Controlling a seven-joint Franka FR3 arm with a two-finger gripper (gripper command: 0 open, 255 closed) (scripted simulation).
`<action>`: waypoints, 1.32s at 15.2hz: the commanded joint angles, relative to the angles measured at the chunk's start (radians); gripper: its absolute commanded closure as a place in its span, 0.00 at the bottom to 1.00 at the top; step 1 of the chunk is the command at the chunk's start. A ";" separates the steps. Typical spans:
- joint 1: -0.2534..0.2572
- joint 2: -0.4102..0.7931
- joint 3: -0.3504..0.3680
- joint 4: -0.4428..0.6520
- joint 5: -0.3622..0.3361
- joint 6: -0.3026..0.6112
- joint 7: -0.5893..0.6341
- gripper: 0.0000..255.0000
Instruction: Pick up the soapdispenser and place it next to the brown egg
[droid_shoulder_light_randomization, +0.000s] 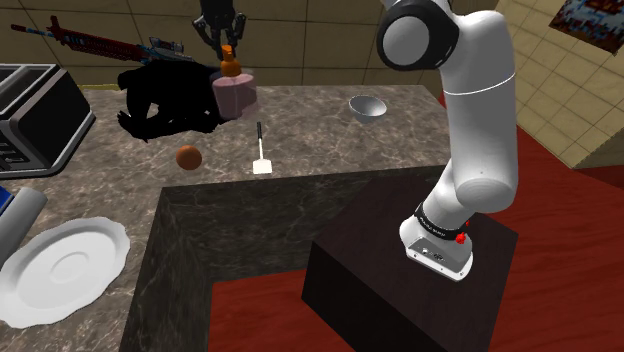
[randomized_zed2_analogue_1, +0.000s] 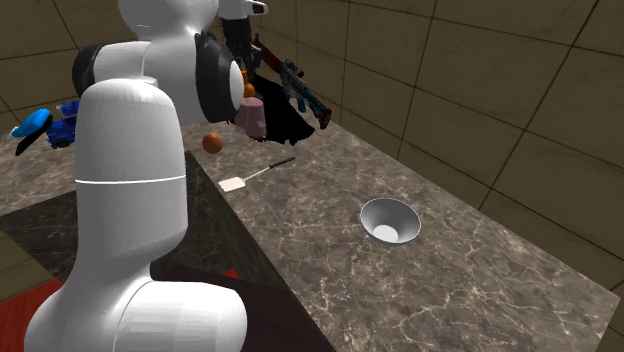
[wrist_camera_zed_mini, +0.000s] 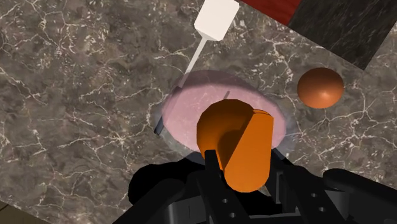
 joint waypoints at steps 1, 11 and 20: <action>0.000 -0.021 0.000 -0.061 0.000 0.041 0.003 1.00; -0.004 -0.062 0.001 -0.263 0.001 0.202 0.006 1.00; -0.005 -0.064 0.001 -0.387 0.000 0.324 0.009 1.00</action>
